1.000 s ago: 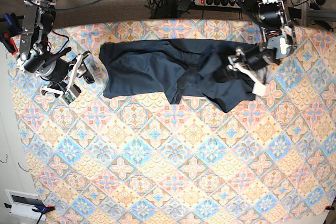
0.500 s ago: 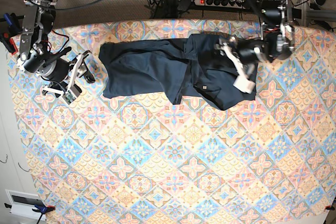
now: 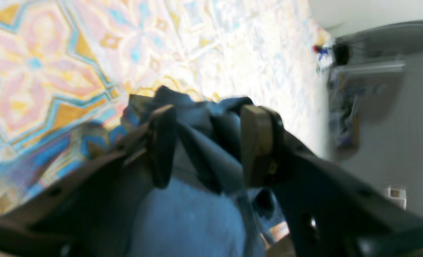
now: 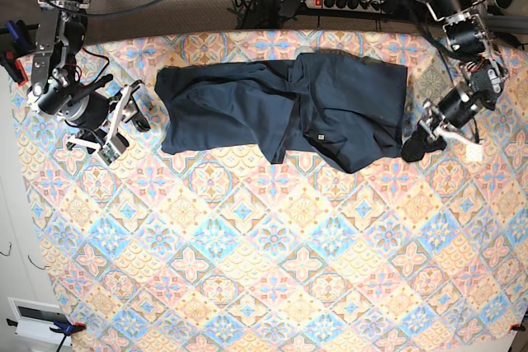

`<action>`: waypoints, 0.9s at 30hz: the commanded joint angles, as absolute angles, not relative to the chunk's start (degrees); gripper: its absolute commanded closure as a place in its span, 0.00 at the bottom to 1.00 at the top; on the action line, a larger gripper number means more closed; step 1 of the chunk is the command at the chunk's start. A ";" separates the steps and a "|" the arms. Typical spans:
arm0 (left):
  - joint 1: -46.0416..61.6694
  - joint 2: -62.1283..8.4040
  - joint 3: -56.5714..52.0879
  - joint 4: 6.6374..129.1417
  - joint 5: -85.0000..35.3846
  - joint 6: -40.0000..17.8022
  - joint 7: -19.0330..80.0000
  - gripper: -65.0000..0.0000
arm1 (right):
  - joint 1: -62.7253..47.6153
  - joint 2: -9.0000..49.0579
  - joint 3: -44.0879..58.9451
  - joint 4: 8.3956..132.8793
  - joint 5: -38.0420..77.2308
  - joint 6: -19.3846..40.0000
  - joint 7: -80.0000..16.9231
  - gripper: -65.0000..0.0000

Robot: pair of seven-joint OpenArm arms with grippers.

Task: Layout the t-shirt on the table in an organized manner, then fold the t-shirt properly
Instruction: 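Grasp the strip end with the left gripper and fold it toward the middle, then grasp the other strip end with the right gripper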

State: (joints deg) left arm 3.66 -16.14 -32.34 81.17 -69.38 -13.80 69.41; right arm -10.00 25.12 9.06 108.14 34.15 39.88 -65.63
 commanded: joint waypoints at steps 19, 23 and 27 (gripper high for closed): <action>1.45 -9.10 1.19 89.36 -55.16 -14.64 73.63 0.58 | -9.45 26.24 11.56 109.14 34.77 40.00 -64.66 0.54; 4.26 -11.03 1.27 95.25 -55.16 -14.73 73.63 0.58 | -9.45 26.24 11.47 109.14 34.77 40.00 -64.66 0.54; 4.97 -13.14 -4.70 97.54 -55.25 -14.73 73.27 0.58 | -9.71 26.24 11.21 109.14 34.77 40.00 -65.45 0.53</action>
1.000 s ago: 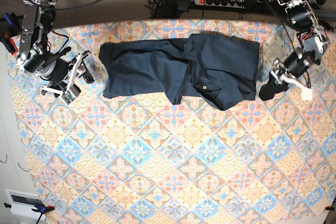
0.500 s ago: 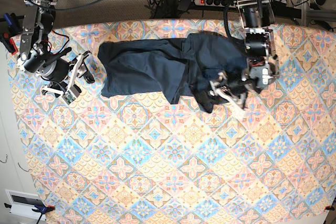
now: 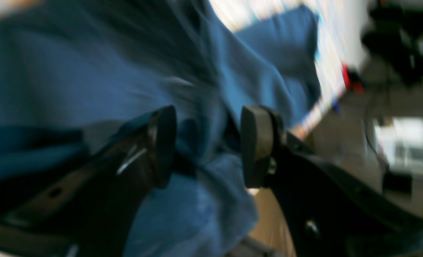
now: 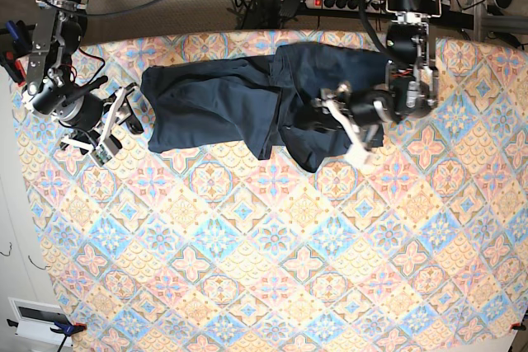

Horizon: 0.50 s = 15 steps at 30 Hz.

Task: Layout the t-shirt on the table in an organized manner, then fold the t-shirt properly
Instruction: 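Grasp the other strip end with the right gripper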

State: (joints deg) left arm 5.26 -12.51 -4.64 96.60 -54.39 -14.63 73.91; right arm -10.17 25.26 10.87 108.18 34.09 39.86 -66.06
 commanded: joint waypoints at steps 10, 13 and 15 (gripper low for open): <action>6.90 -16.92 -26.68 97.54 -66.07 -14.73 73.54 0.58 | -8.92 22.64 9.45 107.21 34.86 40.00 -69.76 0.53; 8.48 -17.01 -29.49 97.45 -68.44 -14.73 73.54 0.58 | -6.11 21.85 9.45 104.22 35.30 40.00 -70.81 0.53; 9.71 -17.54 -30.99 97.45 -68.97 -14.73 73.54 0.58 | -4.79 20.88 9.54 100.18 38.20 40.00 -72.13 0.53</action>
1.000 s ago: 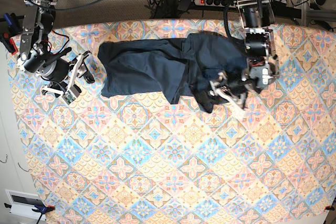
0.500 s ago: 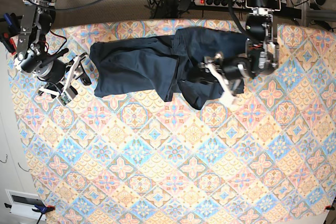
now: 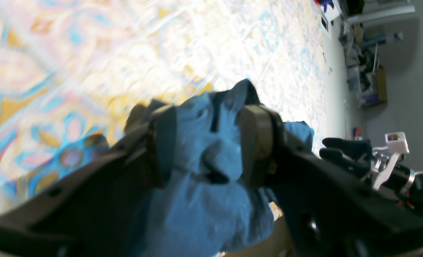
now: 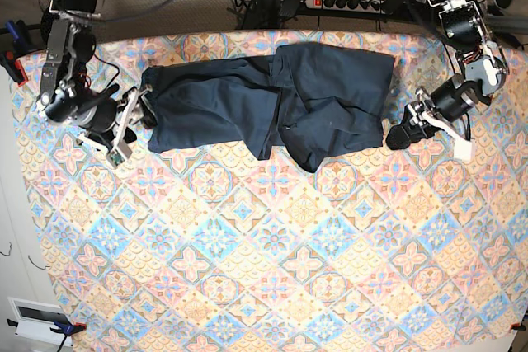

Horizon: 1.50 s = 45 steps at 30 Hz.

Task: Layout the t-shirt on the table in an organized manner, then fold the t-shirt properly
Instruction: 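Grasp the other strip end with the right gripper, then fold the held end with the right gripper over the shirt toward the left gripper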

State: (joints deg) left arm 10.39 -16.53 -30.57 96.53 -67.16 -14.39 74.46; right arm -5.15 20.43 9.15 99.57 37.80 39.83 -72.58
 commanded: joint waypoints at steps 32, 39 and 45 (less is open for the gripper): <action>9.63 -17.80 -31.25 97.36 -69.05 -14.73 73.36 0.58 | -3.82 13.23 9.89 76.79 49.45 40.00 -71.96 0.93; 9.10 -17.80 -31.25 97.27 -69.05 -14.73 73.36 0.58 | -3.47 13.41 15.16 76.26 49.45 40.00 -68.88 0.99; 9.19 -17.80 -31.25 97.27 -69.05 -14.73 73.36 0.58 | 4.53 16.57 20.79 76.09 46.55 40.00 -68.70 0.99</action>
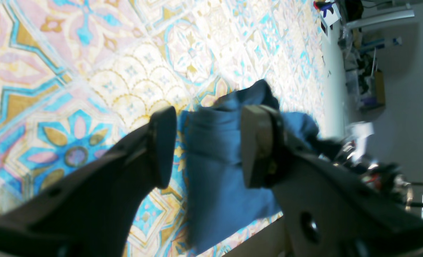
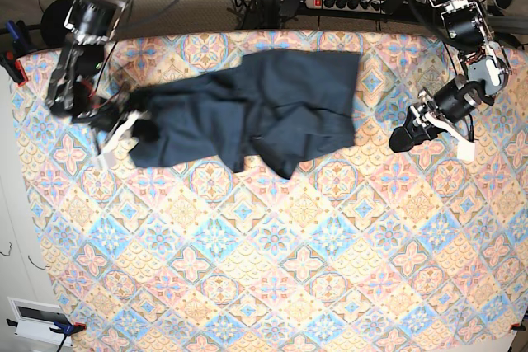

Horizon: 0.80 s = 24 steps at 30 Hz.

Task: Layout the t-shirt on the table in an organized manner, then fold the t-shirt properly
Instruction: 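Fold the held end with the right gripper over the shirt toward the left gripper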

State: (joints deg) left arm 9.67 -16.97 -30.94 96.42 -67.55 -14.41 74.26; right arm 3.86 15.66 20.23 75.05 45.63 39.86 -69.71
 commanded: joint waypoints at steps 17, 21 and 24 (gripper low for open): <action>9.63 -17.80 -30.99 97.27 -69.05 -14.73 73.36 0.58 | 10.07 19.47 19.56 89.36 43.65 40.00 -68.79 0.99; 9.63 -17.80 -30.99 97.27 -69.05 -14.73 73.36 0.58 | 6.37 17.54 13.85 99.47 43.91 40.00 -68.26 0.99; 9.63 -17.80 -30.99 97.27 -68.97 -14.73 73.45 0.58 | 6.20 14.55 9.98 105.01 43.91 40.00 -68.26 0.99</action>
State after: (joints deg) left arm 10.22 -16.97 -30.83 96.44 -67.57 -14.44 74.15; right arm 4.51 13.74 9.45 103.57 41.98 39.86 -70.65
